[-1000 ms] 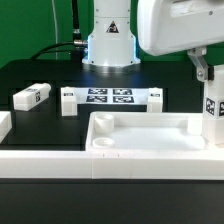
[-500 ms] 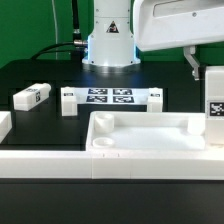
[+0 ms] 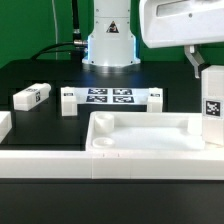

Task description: Assemble desk

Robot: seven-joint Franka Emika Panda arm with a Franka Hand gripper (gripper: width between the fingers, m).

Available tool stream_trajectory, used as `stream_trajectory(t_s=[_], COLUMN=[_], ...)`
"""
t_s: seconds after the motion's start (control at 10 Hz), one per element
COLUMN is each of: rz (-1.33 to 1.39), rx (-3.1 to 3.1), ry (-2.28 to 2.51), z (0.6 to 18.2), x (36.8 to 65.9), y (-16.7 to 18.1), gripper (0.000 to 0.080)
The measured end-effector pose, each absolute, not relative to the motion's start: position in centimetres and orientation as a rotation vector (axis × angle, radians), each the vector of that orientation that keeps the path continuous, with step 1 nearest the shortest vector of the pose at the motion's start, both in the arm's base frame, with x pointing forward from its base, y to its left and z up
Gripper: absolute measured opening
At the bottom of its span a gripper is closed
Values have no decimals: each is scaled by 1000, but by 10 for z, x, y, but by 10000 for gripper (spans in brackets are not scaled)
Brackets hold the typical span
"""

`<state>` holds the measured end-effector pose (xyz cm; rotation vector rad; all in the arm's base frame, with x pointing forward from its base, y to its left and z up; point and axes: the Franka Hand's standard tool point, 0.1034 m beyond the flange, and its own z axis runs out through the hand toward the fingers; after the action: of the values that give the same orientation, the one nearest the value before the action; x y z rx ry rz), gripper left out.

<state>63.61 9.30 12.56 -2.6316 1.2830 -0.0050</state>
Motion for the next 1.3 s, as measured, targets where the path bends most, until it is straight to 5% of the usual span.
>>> stream_trajectory(t_s=[0.8,1.0,1.3], rz=[76,83,45], rx=[-2429,-2530,-2699], ry=[1620,1465,1126], z=[126,125,125], x=[636,634,633], y=[96,94,96], gripper=[301,615,646])
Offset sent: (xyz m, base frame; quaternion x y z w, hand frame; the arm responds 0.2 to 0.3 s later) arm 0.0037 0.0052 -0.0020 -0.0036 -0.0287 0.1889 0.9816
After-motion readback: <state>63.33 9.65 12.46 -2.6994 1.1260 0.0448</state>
